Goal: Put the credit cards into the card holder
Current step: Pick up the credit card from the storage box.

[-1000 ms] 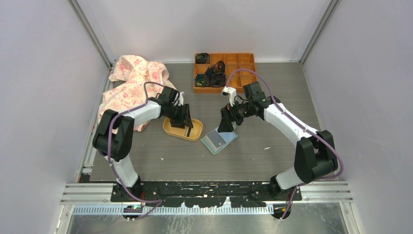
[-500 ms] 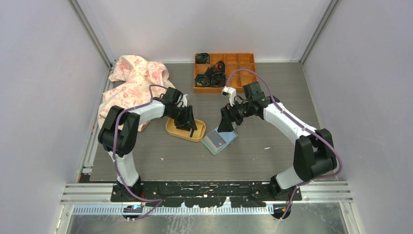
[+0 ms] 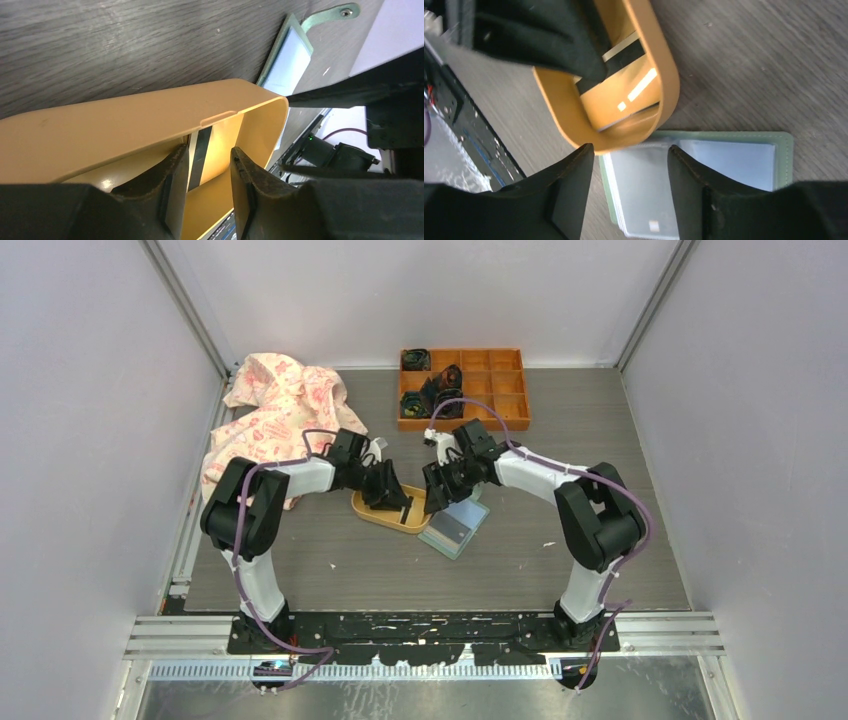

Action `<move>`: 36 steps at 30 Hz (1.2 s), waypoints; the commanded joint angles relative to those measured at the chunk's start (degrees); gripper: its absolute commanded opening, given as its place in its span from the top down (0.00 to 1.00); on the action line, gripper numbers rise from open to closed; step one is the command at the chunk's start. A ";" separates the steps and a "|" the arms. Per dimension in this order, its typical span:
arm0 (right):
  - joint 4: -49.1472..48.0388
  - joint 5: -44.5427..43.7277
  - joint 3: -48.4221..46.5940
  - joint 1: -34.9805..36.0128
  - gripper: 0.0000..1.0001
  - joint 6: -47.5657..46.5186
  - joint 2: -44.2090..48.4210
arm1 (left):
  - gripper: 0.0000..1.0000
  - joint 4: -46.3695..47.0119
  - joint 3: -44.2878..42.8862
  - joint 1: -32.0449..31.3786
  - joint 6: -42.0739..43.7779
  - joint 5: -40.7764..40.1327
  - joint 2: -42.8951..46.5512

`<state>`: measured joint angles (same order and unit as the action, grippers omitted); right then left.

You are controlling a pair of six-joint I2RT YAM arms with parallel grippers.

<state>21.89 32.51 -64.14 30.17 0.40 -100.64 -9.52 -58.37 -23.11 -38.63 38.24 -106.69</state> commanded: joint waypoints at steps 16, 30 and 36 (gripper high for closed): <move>-3.78 -2.37 -5.94 0.64 0.72 14.70 -4.85 | 0.68 21.21 6.40 0.40 -12.74 8.29 1.23; -3.89 -1.93 -5.82 0.56 0.72 15.07 -4.65 | 0.79 36.90 11.27 0.32 -22.89 11.92 0.90; -3.83 -2.24 -5.90 0.59 0.72 14.90 -4.31 | 0.79 31.82 11.35 0.22 -18.65 10.73 1.46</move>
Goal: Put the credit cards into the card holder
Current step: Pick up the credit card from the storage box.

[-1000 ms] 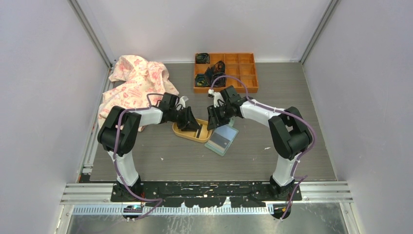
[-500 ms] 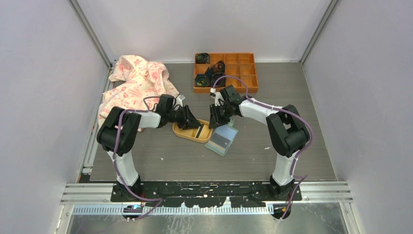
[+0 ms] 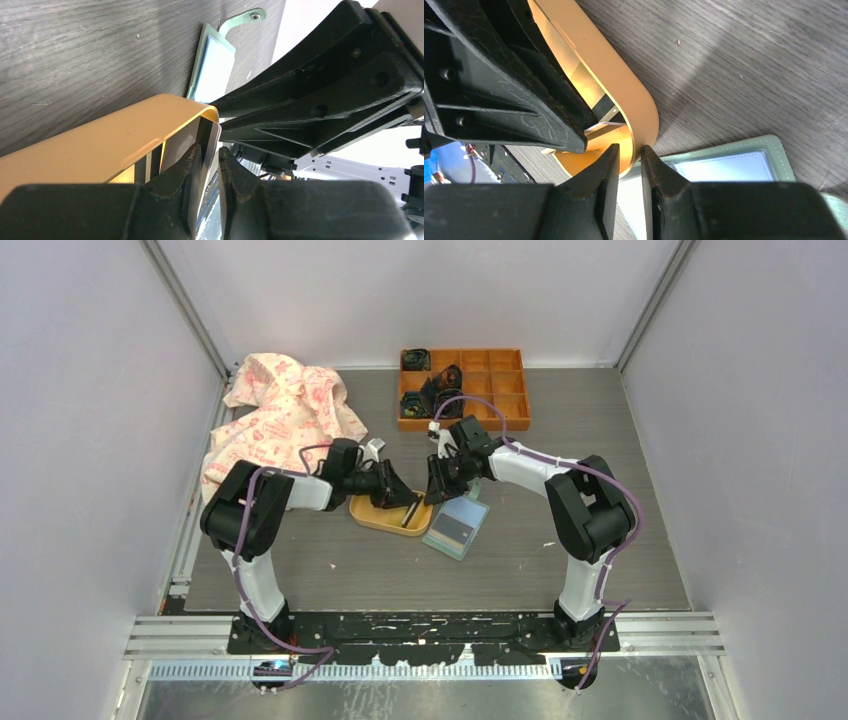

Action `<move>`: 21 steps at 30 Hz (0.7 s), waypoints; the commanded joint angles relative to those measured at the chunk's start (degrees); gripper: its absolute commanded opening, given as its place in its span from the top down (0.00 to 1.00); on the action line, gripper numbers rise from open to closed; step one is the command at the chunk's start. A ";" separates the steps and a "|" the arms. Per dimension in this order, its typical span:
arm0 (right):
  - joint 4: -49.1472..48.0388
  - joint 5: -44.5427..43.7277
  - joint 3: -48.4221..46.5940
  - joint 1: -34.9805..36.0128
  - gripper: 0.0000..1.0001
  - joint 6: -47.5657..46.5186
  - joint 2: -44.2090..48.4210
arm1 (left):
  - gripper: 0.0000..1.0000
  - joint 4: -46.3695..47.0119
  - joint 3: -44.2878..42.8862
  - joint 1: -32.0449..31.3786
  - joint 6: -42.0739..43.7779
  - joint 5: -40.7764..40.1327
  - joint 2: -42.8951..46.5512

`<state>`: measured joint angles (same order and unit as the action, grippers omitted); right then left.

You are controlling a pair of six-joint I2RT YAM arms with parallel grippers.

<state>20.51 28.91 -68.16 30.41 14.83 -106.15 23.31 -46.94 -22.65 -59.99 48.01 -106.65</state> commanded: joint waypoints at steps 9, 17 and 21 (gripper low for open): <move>-2.24 1.68 -2.06 0.29 0.72 0.39 1.01 | 0.70 -27.17 -6.13 -2.05 18.13 -7.96 5.31; -2.12 2.18 -2.15 0.35 0.72 0.13 1.02 | 0.75 -31.26 -11.09 -3.69 20.43 -7.95 2.25; -1.97 2.44 -2.20 0.29 0.72 -0.04 1.01 | 0.79 -32.11 -12.40 -4.47 20.63 -9.51 0.47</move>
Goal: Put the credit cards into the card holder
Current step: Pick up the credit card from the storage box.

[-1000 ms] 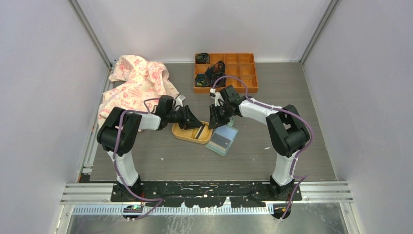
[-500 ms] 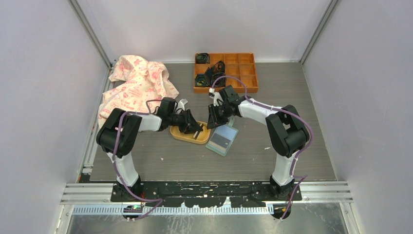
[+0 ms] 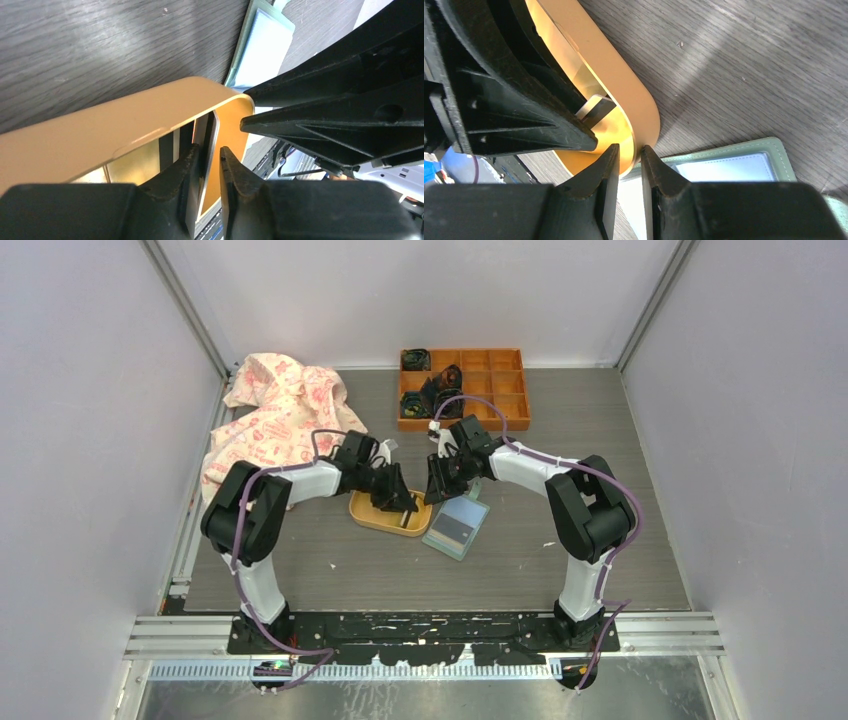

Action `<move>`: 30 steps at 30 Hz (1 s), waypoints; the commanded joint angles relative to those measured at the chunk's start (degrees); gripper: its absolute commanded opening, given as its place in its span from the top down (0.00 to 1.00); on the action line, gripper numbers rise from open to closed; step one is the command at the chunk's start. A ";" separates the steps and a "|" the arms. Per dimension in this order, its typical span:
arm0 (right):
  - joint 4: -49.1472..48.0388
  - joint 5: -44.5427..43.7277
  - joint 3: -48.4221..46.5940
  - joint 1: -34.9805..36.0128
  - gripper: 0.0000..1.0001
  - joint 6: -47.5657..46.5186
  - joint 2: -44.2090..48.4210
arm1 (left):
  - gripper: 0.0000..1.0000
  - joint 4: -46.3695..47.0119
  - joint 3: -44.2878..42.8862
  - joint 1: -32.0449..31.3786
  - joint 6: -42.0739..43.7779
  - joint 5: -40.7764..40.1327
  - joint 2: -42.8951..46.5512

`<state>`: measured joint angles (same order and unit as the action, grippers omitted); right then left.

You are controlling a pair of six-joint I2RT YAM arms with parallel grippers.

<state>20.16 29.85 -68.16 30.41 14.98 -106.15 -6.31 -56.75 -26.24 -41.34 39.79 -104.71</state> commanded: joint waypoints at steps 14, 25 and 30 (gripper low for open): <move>-1.01 1.96 -2.50 0.30 0.71 -0.81 0.92 | 1.00 -1.67 -2.72 -1.19 2.88 -3.59 -0.54; -0.51 3.03 -2.72 0.09 0.70 -1.36 0.86 | 0.98 14.12 8.03 5.12 -4.89 3.96 4.53; -0.55 3.49 -2.84 -0.02 0.70 -1.45 0.78 | 0.91 14.95 8.15 5.47 -4.77 5.12 4.49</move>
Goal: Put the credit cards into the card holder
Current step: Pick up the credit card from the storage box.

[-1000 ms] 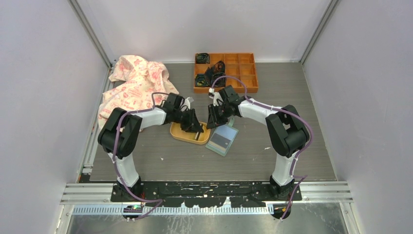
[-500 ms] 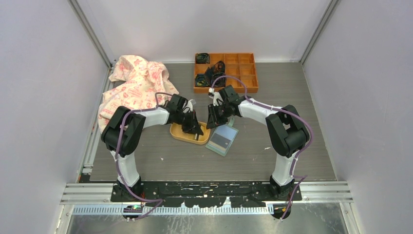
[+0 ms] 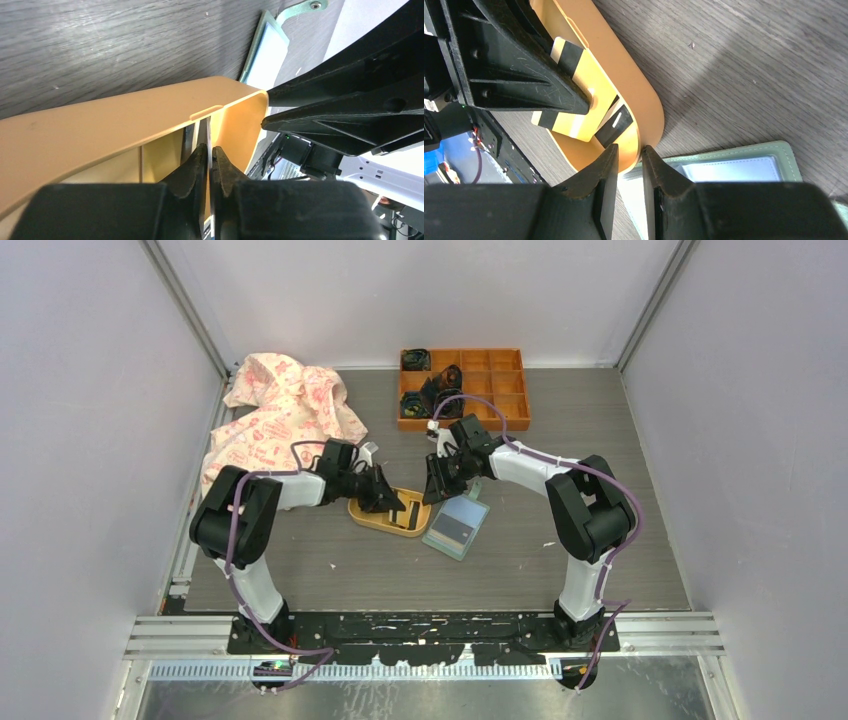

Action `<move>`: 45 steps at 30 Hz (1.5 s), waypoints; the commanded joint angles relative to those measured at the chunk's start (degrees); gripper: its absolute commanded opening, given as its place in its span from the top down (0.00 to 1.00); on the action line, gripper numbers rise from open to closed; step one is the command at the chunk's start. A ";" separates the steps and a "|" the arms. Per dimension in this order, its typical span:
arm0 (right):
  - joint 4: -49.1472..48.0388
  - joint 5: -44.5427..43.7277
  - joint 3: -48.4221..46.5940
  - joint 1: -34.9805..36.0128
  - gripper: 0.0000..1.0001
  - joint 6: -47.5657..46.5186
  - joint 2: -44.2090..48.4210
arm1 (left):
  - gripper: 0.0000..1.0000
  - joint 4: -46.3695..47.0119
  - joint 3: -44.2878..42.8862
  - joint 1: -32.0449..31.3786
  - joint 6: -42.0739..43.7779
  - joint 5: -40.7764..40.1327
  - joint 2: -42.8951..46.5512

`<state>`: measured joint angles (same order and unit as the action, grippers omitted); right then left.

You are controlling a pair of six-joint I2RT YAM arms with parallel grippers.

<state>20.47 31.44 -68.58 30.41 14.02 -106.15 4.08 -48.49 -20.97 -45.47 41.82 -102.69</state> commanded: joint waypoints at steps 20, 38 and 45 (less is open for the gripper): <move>-0.66 2.40 -2.50 -0.28 0.70 -0.31 0.50 | 0.80 -0.11 0.18 2.25 2.48 3.29 4.73; 5.16 3.86 -4.87 -0.36 0.42 -9.67 2.24 | 1.00 -9.92 2.53 4.38 12.49 -6.09 19.39; 11.11 4.77 -3.56 -1.18 0.34 -27.27 12.91 | 1.00 6.01 12.38 1.85 11.28 -1.55 31.55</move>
<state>28.10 33.95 -71.24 29.91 -0.10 -103.09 -1.28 -40.56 -17.28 -34.81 37.30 -76.49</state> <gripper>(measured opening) 0.650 0.010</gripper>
